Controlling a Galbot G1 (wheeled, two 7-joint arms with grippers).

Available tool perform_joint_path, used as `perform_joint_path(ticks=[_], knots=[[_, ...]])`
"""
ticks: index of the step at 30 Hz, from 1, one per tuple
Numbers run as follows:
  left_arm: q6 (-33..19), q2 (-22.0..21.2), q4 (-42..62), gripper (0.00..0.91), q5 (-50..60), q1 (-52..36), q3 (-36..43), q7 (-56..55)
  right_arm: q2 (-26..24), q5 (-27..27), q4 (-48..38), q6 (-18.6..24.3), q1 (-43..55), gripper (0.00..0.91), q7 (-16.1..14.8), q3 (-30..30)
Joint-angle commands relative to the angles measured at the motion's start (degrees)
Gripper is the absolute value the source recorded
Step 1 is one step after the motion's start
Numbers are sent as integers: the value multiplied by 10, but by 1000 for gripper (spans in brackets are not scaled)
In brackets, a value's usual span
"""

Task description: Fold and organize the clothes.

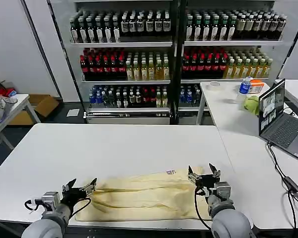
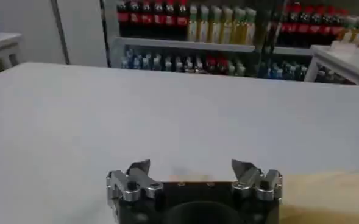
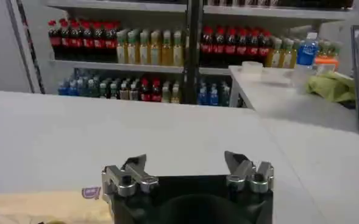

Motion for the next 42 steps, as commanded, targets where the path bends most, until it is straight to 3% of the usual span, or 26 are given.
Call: perform_joint_path(ticks=[1, 18, 20, 21, 22, 23, 42], knots=[[-4, -71, -28, 907, 18, 46, -4, -22, 2, -13, 14, 4, -21, 907, 1, 2], [-12, -127, 18, 907, 42, 36, 13, -35, -1, -11, 11, 8, -26, 907, -2, 5], [-13, -131, 21, 695, 40, 35, 13, -35, -2, -9, 11, 8, -25, 907, -2, 5], [-16, -134, 22, 353, 40, 35, 13, -34, -3, -9, 11, 8, -24, 907, -1, 6], [-18, -135, 23, 121, 40, 35, 13, -34, -3, -8, 11, 8, -23, 907, -1, 6], [-22, -137, 24, 30, 40, 35, 14, -35, -4, -7, 11, 8, -23, 907, -1, 6], [-48, -152, 31, 20, 28, 37, 6, -28, -7, 1, 6, 10, -14, 907, 1, 7]])
